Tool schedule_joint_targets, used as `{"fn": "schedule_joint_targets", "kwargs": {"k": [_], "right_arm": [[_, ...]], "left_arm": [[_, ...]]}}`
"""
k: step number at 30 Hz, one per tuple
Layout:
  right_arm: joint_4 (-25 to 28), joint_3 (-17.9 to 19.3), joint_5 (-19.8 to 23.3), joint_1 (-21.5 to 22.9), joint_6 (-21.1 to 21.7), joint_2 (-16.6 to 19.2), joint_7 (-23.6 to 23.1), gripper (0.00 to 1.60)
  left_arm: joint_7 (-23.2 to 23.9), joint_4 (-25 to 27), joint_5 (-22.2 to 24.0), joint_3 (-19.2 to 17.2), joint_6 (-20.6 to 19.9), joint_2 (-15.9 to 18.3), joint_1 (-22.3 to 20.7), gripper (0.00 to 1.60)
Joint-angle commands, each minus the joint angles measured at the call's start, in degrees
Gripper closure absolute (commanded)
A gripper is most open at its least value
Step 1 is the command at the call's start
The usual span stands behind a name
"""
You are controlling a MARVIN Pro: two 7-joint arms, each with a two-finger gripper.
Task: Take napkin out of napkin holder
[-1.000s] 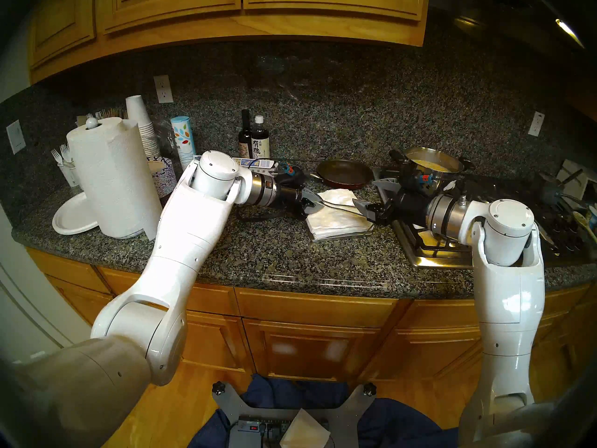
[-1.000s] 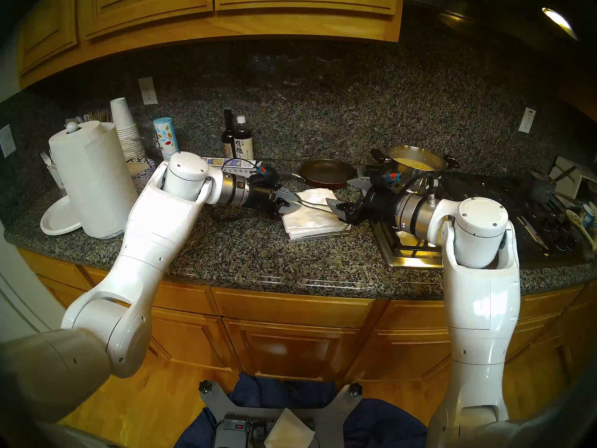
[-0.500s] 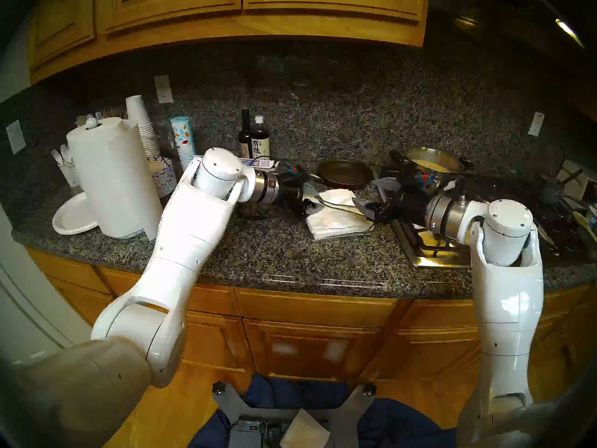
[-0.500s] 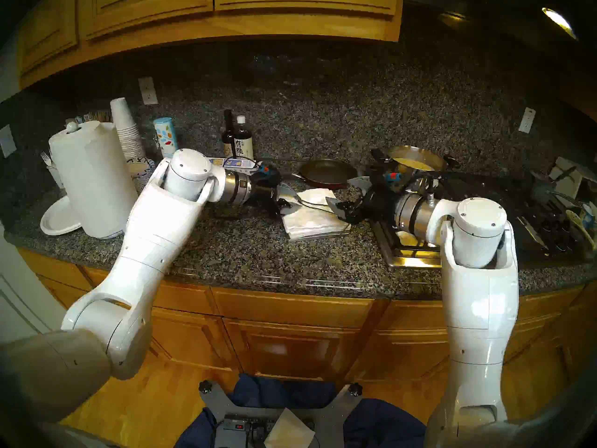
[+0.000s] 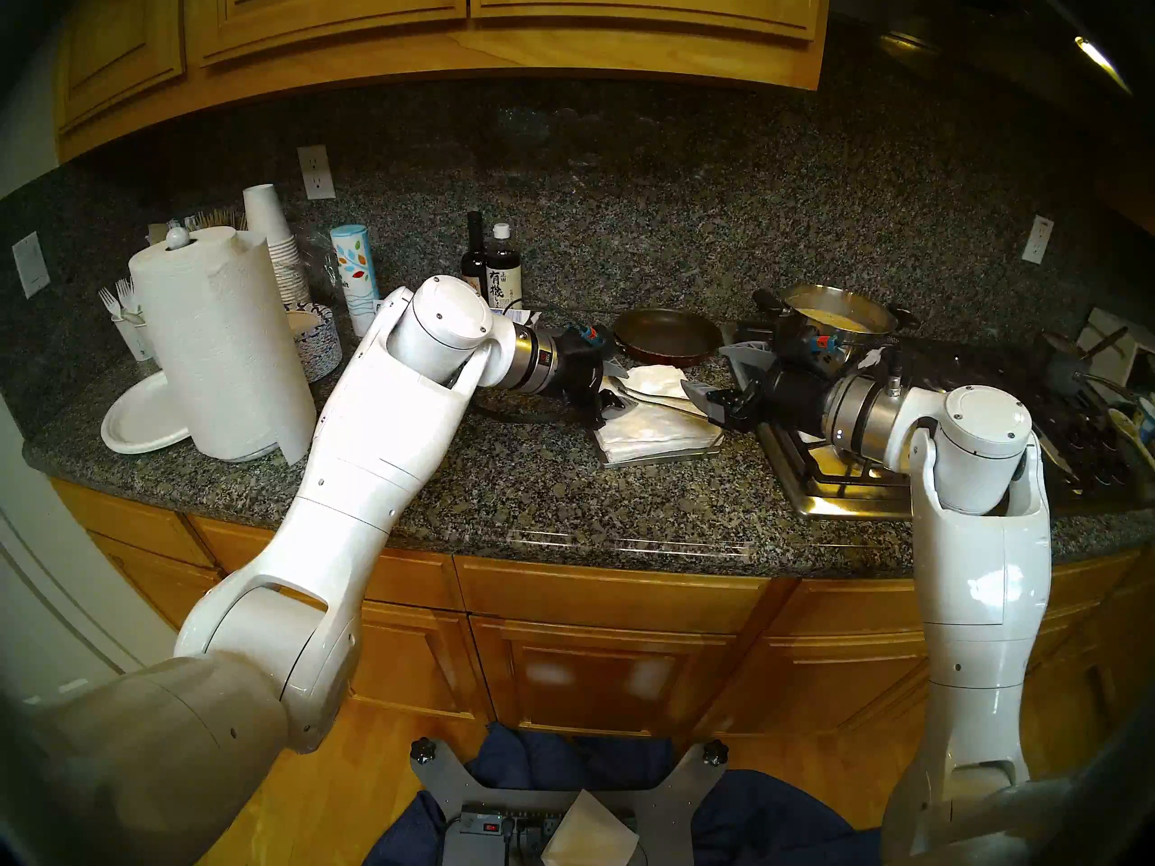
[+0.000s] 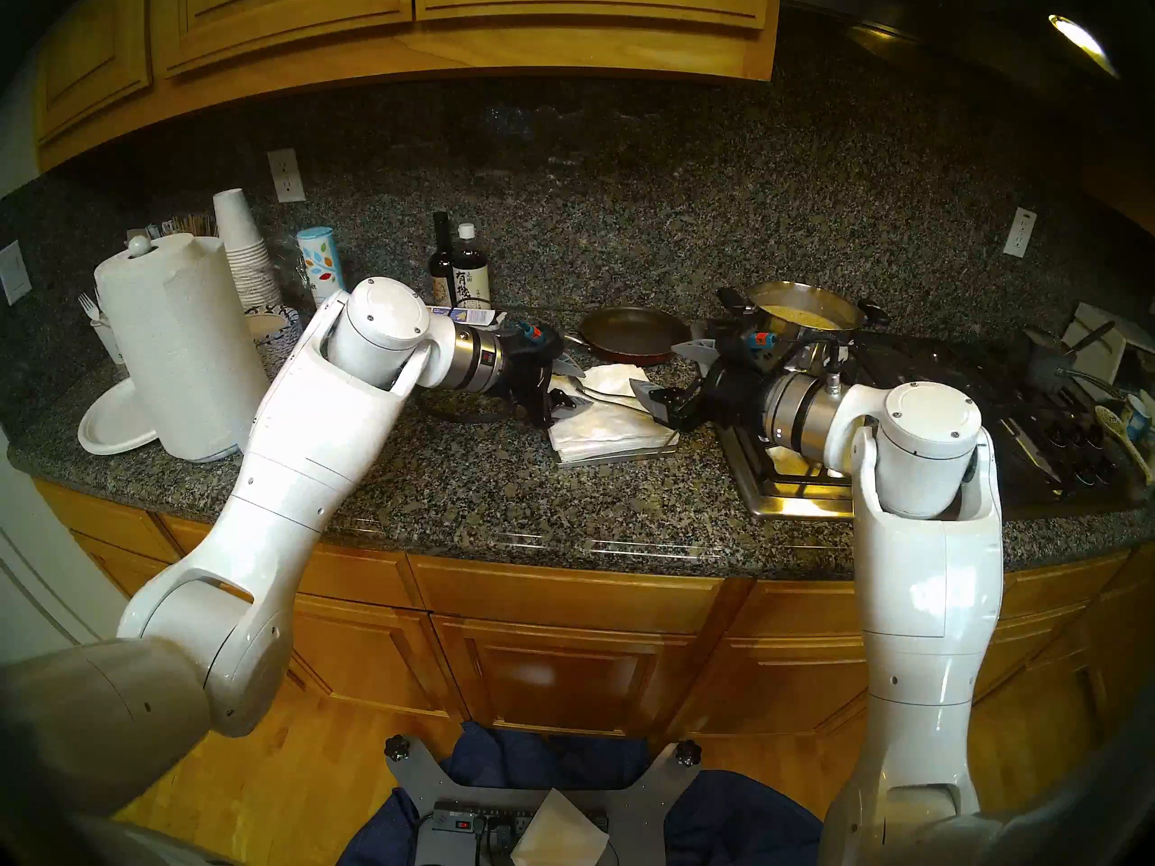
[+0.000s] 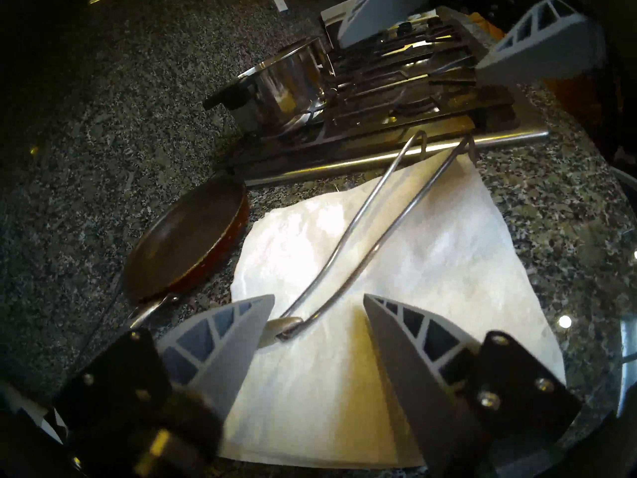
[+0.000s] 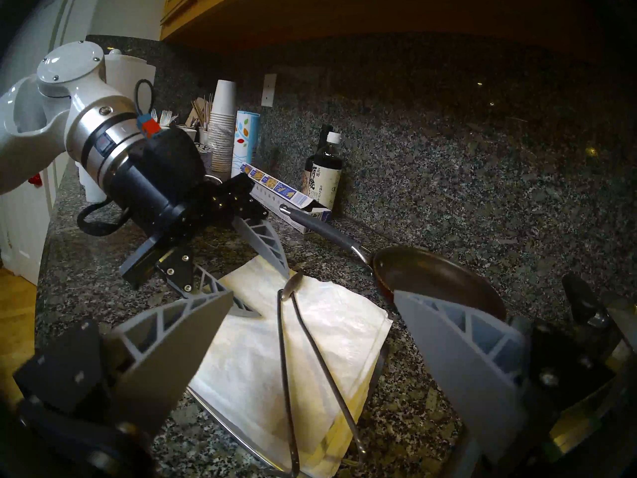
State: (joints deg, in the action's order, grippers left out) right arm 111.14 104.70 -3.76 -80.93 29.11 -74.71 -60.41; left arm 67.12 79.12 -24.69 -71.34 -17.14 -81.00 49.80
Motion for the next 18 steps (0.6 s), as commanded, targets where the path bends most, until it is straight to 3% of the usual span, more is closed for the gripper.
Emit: {"fn": "schedule_joint_targets", "kwargs": {"k": [1, 18], "right_arm": [[1.7, 0.5, 0.4, 1.3, 0.2, 0.1, 0.1, 0.00], [1.3, 0.3, 0.2, 1.6, 0.4, -0.2, 0.5, 0.00]], "left_arm": [[-1.0, 1.8, -1.6, 0.6, 0.8, 0.0, -2.8, 0.43], [-2.2, -0.3, -3.4, 0.9, 2.0, -0.9, -4.4, 0.41]]}}
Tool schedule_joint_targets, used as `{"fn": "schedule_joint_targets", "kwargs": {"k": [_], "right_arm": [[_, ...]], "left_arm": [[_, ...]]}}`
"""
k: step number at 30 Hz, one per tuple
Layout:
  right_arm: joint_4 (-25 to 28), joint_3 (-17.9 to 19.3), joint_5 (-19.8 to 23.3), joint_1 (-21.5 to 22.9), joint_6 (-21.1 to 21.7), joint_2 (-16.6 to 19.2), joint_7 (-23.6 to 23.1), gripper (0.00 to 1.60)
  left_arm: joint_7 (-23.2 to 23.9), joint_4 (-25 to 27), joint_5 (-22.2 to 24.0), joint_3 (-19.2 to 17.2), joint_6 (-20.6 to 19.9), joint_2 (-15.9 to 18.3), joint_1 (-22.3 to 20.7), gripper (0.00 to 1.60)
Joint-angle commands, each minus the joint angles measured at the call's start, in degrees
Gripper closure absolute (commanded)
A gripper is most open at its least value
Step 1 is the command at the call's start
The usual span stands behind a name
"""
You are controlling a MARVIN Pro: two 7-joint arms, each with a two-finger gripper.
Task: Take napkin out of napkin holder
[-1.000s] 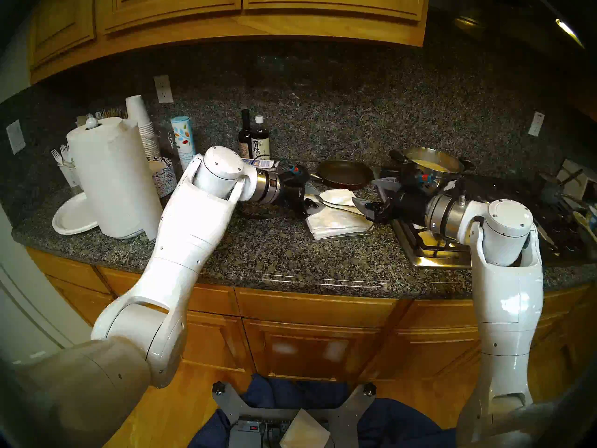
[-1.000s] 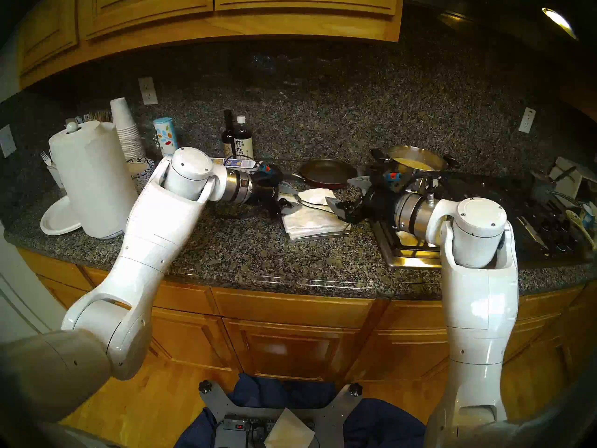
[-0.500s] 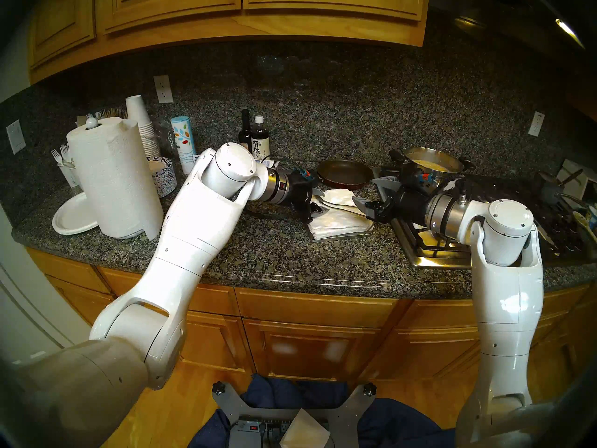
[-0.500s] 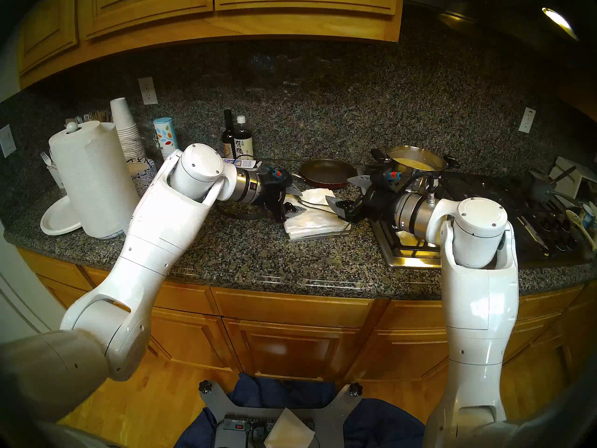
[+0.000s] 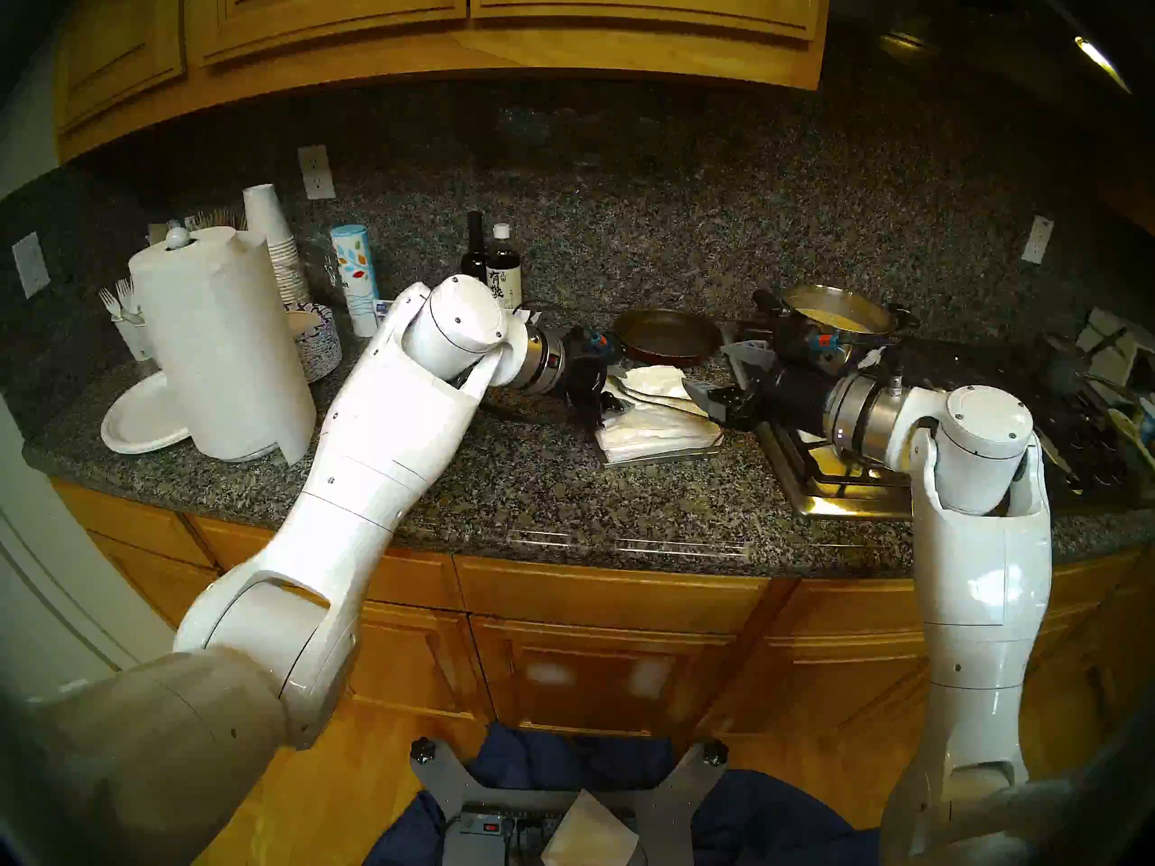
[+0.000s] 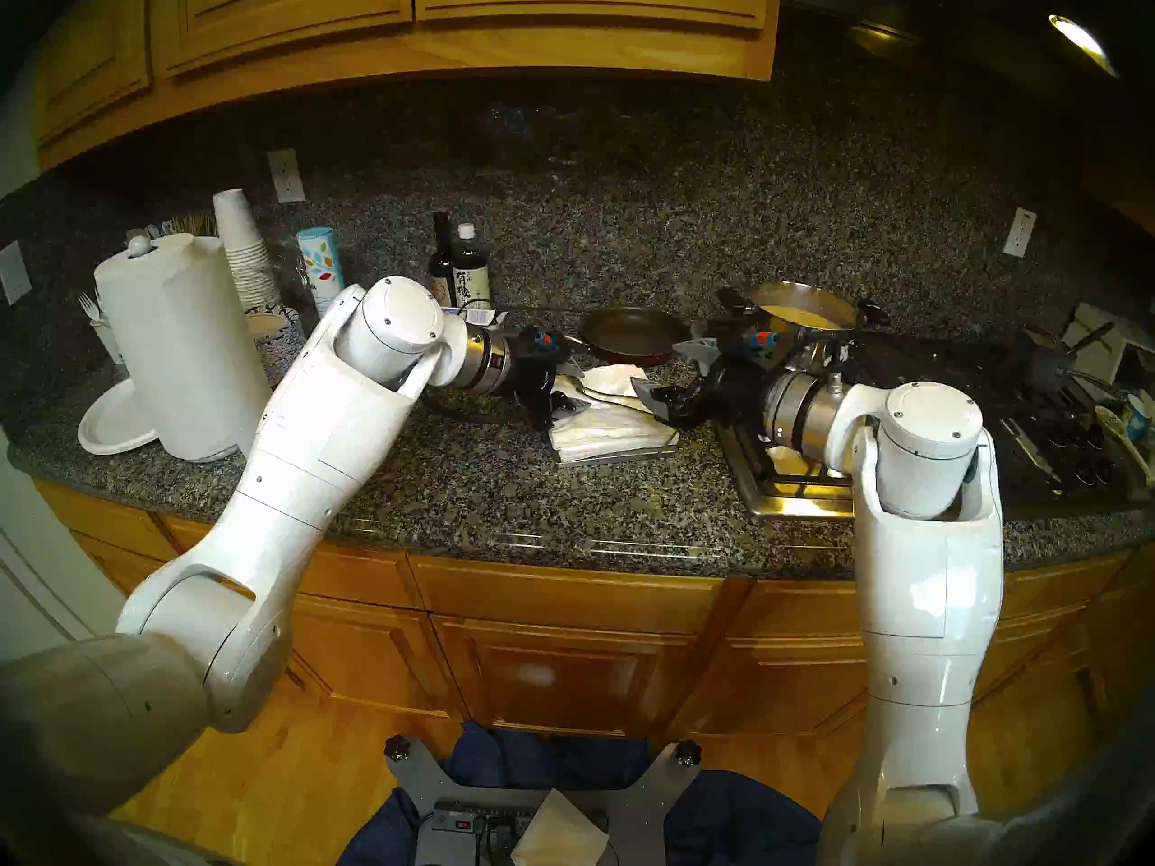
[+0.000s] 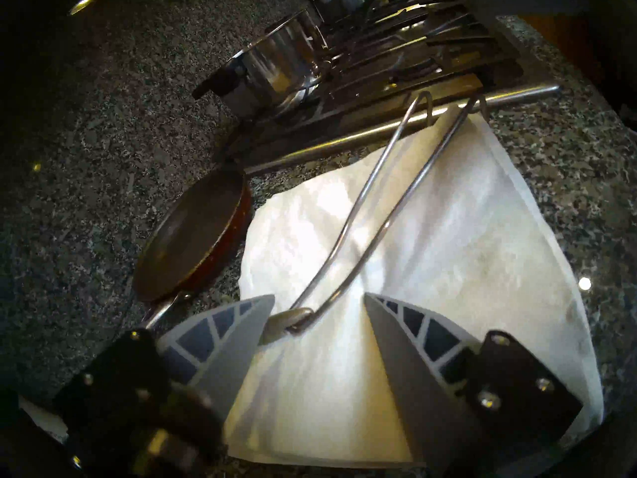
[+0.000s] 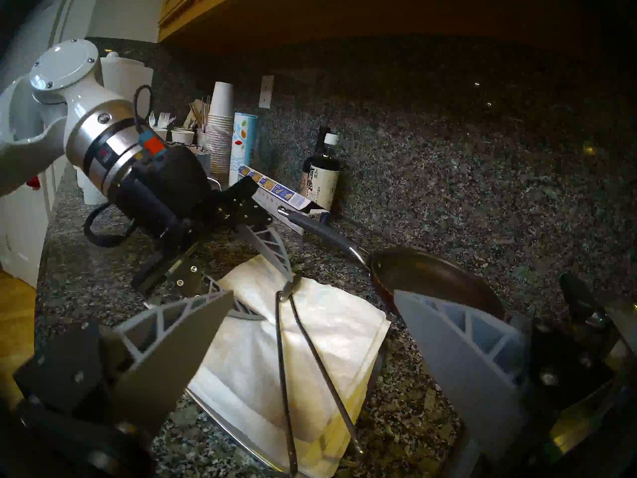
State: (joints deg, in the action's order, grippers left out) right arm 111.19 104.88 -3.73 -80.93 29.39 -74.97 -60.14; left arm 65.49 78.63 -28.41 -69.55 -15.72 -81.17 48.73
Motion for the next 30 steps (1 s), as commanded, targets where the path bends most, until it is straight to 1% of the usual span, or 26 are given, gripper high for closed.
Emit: {"fn": "schedule_joint_targets", "kwargs": {"k": [1, 5, 8, 11, 18, 21, 24, 26, 27, 30], "right_arm": [[1.2, 0.2, 0.1, 1.6, 0.1, 0.0, 0.3, 0.00], [1.1, 0.1, 0.1, 1.6, 0.1, 0.0, 0.4, 0.00], [1.1, 0.2, 0.1, 1.6, 0.1, 0.0, 0.5, 0.00], [1.1, 0.3, 0.1, 1.6, 0.1, 0.0, 0.6, 0.00], [1.2, 0.5, 0.2, 1.4, 0.1, 0.0, 0.7, 0.00], [1.2, 0.6, 0.3, 1.5, 0.1, -0.1, 0.7, 0.00], [1.1, 0.6, 0.4, 1.5, 0.0, -0.1, 0.7, 0.00], [1.1, 0.7, 0.4, 1.5, 0.0, -0.1, 0.7, 0.00], [1.1, 0.7, 0.4, 1.5, 0.0, -0.1, 0.7, 0.00], [1.2, 0.9, 0.6, 1.4, 0.2, -0.2, 0.7, 0.00]], "left_arm": [[-0.5, -0.2, 0.2, -0.9, 0.7, -0.8, -3.4, 0.42], [-0.5, -0.9, 0.3, -0.7, 1.2, -1.0, -3.6, 0.42], [-0.8, -0.5, -0.8, 0.2, 2.1, -0.8, -3.8, 0.40], [-0.7, -0.2, -0.4, 0.0, 2.0, -1.1, -4.0, 0.39], [0.6, 2.0, -0.2, -0.8, 1.8, -0.5, -4.5, 0.36], [1.0, 2.4, -0.6, -0.4, 2.0, -0.2, -4.5, 0.36], [1.5, 1.9, -1.4, 0.6, 2.3, -0.1, -4.7, 0.36], [1.4, 1.4, -1.4, 0.4, 2.5, -0.3, -4.8, 0.36], [1.1, 1.2, -2.3, 0.9, 2.7, 0.0, -5.1, 0.36], [0.9, 0.6, -3.2, 1.3, 3.5, 0.1, -5.5, 0.36]]}}
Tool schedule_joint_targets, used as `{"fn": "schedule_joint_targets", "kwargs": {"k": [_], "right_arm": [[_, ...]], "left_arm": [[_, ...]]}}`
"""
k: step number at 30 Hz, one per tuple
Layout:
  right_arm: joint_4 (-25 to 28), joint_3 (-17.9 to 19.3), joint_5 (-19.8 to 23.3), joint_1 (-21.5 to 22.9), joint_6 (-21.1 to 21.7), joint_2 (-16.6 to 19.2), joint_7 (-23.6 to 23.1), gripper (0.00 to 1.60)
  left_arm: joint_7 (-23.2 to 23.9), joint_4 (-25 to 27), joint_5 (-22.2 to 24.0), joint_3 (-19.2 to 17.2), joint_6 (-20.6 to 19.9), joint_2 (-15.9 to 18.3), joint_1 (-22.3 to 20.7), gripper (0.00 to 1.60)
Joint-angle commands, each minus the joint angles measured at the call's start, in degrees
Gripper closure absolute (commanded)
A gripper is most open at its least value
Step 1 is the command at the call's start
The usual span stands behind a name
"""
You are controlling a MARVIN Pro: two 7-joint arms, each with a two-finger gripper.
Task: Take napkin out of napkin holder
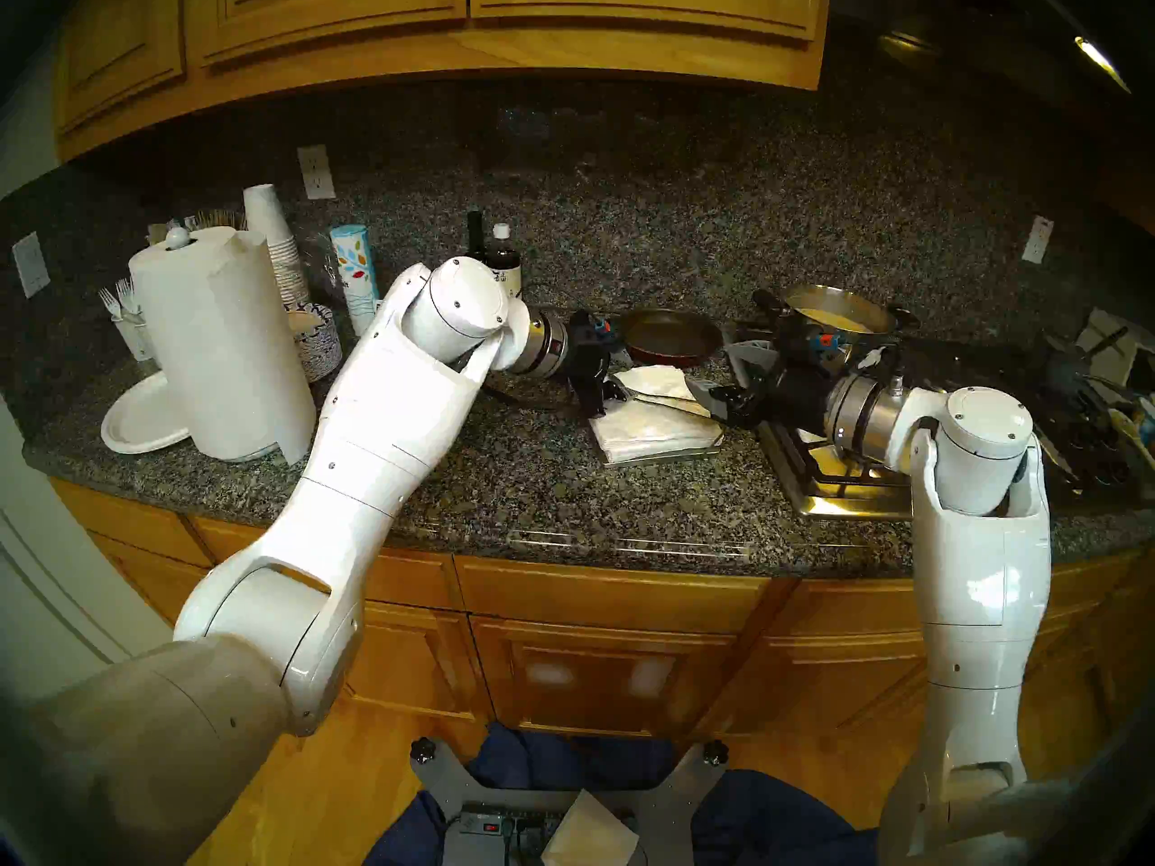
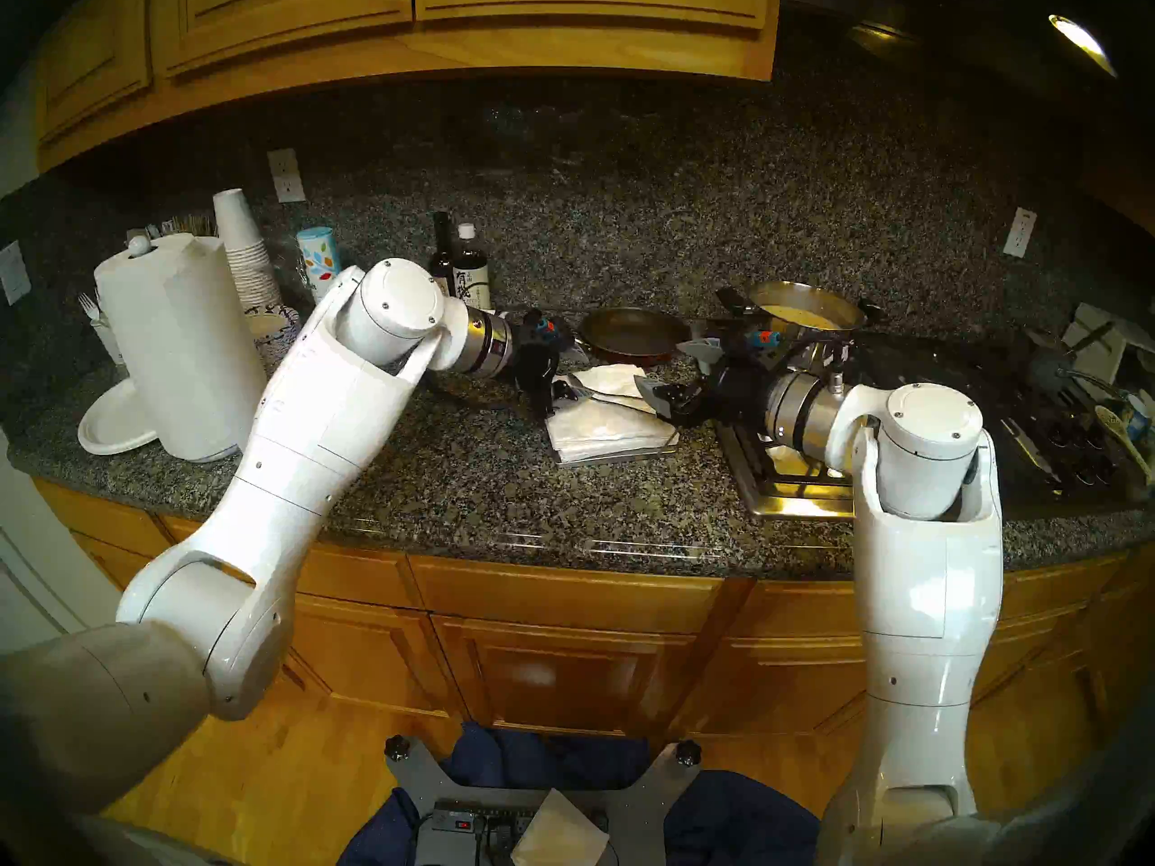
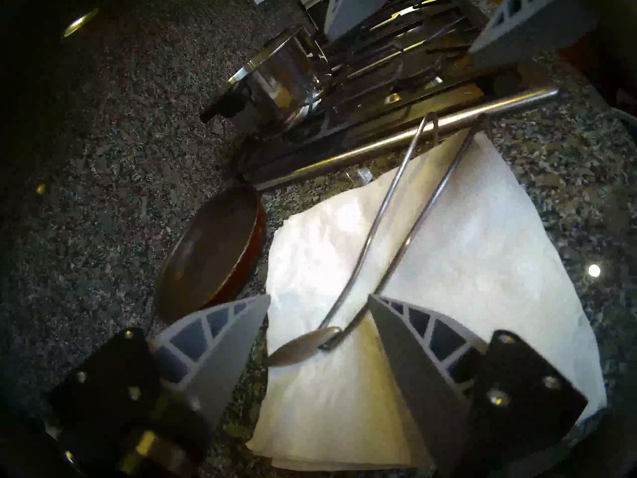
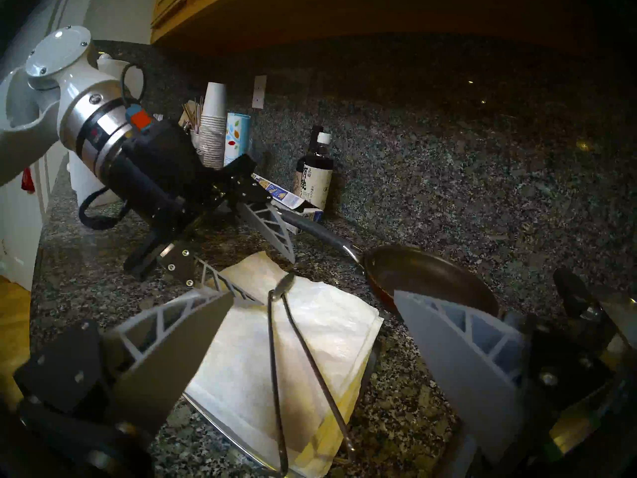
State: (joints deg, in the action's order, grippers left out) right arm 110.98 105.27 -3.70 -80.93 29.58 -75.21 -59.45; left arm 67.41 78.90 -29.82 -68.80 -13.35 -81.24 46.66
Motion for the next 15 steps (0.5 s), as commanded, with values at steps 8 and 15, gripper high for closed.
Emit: {"fn": "schedule_joint_targets", "kwargs": {"k": [8, 15], "right_arm": [[1.9, 1.1, 0.7, 0.9, 0.1, 0.1, -0.1, 0.00], [1.9, 1.3, 0.9, 0.7, -0.1, 0.0, -0.1, 0.00]], "left_arm": [[-1.4, -0.3, -3.5, 1.5, 2.3, -0.3, -3.7, 0.36], [-1.7, -0.1, -5.4, 2.8, 3.0, -0.4, -3.9, 0.36]]}}
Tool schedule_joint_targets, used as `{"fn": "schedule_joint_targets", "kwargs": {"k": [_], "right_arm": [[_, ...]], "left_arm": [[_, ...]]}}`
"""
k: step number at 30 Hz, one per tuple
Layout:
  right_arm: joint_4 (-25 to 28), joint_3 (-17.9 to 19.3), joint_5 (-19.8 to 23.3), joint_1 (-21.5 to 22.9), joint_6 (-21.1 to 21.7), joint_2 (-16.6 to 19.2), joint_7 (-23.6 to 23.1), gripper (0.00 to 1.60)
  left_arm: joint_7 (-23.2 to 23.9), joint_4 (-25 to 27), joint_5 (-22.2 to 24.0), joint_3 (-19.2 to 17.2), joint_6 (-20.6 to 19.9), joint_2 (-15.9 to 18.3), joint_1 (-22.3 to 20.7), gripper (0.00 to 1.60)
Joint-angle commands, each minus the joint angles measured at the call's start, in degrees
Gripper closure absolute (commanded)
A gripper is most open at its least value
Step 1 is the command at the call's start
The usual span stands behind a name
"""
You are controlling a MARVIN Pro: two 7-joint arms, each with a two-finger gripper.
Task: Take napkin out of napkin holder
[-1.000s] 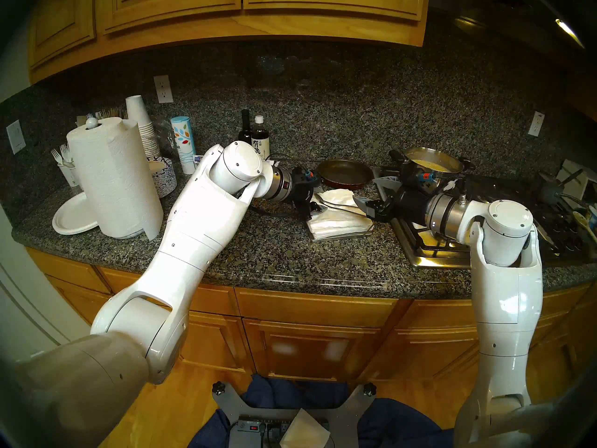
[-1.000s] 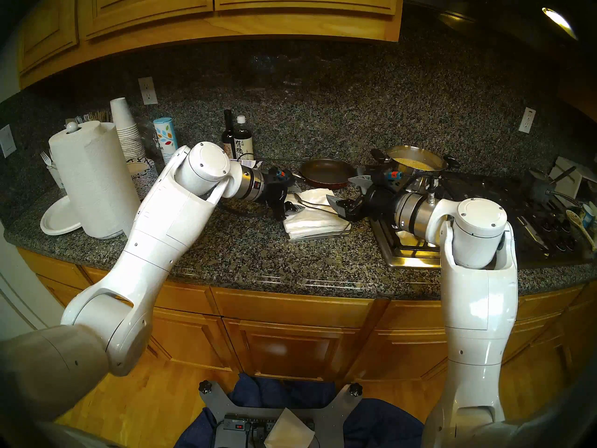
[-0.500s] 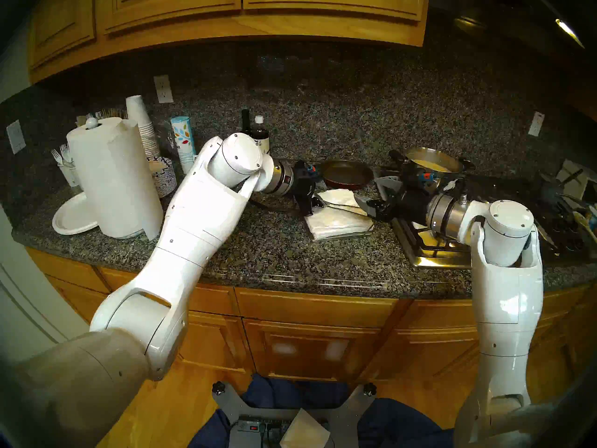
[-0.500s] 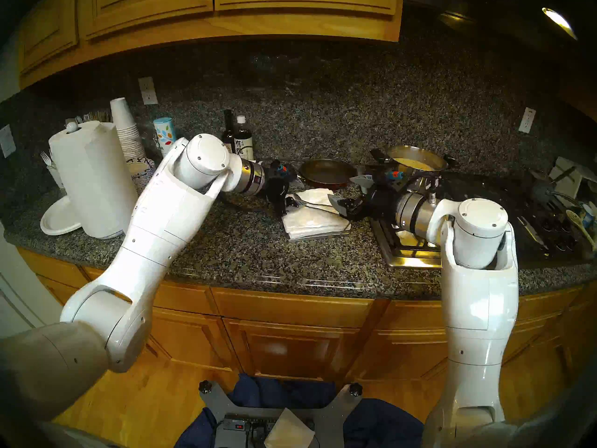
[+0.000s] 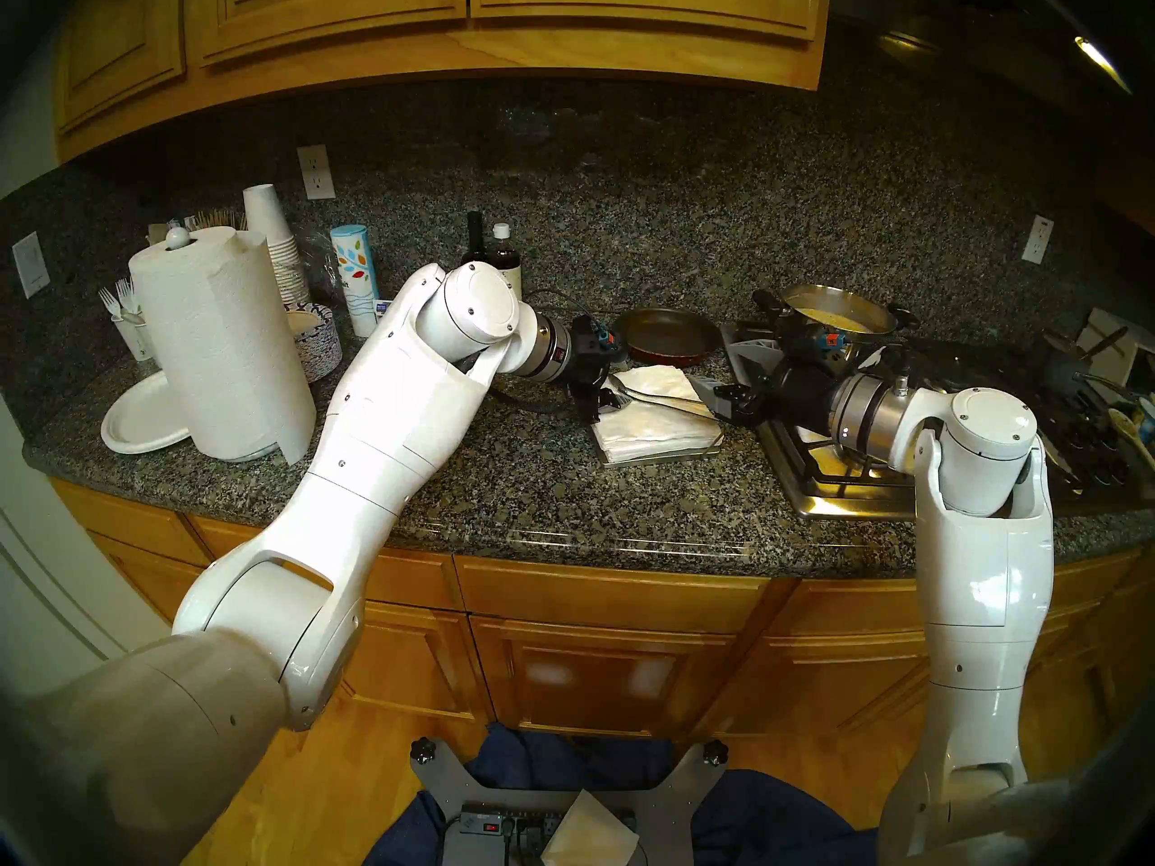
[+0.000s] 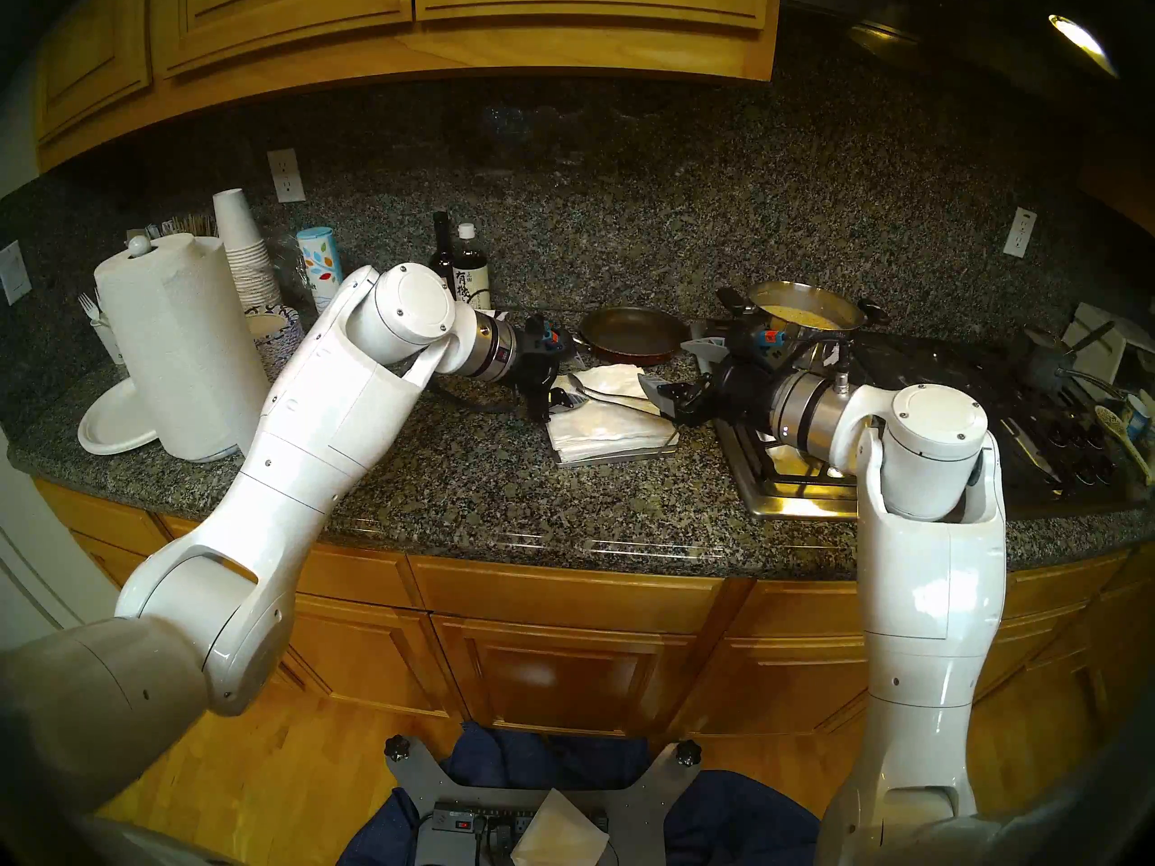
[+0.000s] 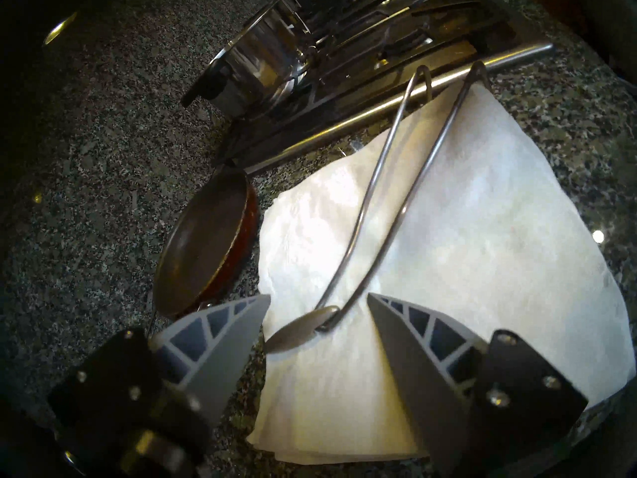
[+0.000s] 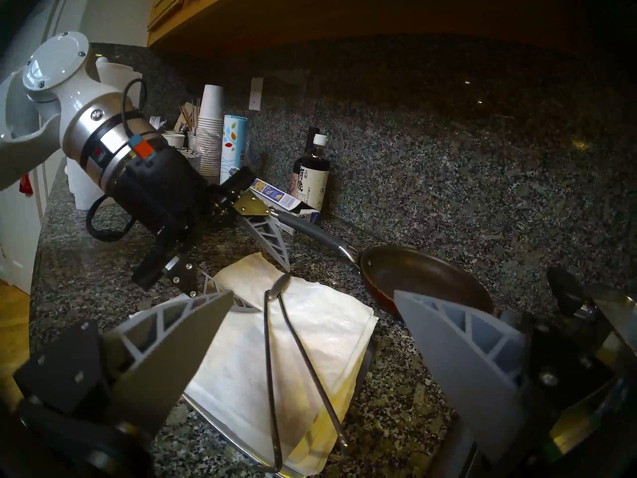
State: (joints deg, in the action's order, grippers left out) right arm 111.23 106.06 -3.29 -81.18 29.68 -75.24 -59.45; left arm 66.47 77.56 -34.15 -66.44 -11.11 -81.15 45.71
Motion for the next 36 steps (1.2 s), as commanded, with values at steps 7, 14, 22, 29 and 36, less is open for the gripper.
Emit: {"fn": "schedule_joint_targets", "kwargs": {"k": [7, 14, 22, 29, 36], "right_arm": [[1.4, 0.5, 0.6, 1.0, -0.3, 0.0, -0.1, 0.00], [1.3, 0.5, 0.7, 1.0, -0.3, 0.0, 0.0, 0.00], [1.3, 0.6, 0.8, 0.9, -0.3, 0.0, 0.0, 0.00], [0.9, 0.5, 0.8, 1.0, -0.5, 0.0, -0.2, 0.00], [0.7, 0.3, 0.8, 1.3, -0.6, 0.1, -0.1, 0.00]], "left_arm": [[-1.5, 1.9, -1.8, 0.5, 0.6, -1.3, -3.0, 0.35], [-2.0, 1.6, -2.7, 0.6, 0.7, -2.0, -3.0, 0.35], [-4.0, 2.0, -4.7, 1.1, 0.8, -2.4, -1.9, 0.33], [-6.3, 3.3, -5.4, 0.4, 0.7, -3.2, -0.8, 0.31], [-6.5, 4.7, -5.0, -0.7, 0.7, -3.7, -0.6, 0.29]]}}
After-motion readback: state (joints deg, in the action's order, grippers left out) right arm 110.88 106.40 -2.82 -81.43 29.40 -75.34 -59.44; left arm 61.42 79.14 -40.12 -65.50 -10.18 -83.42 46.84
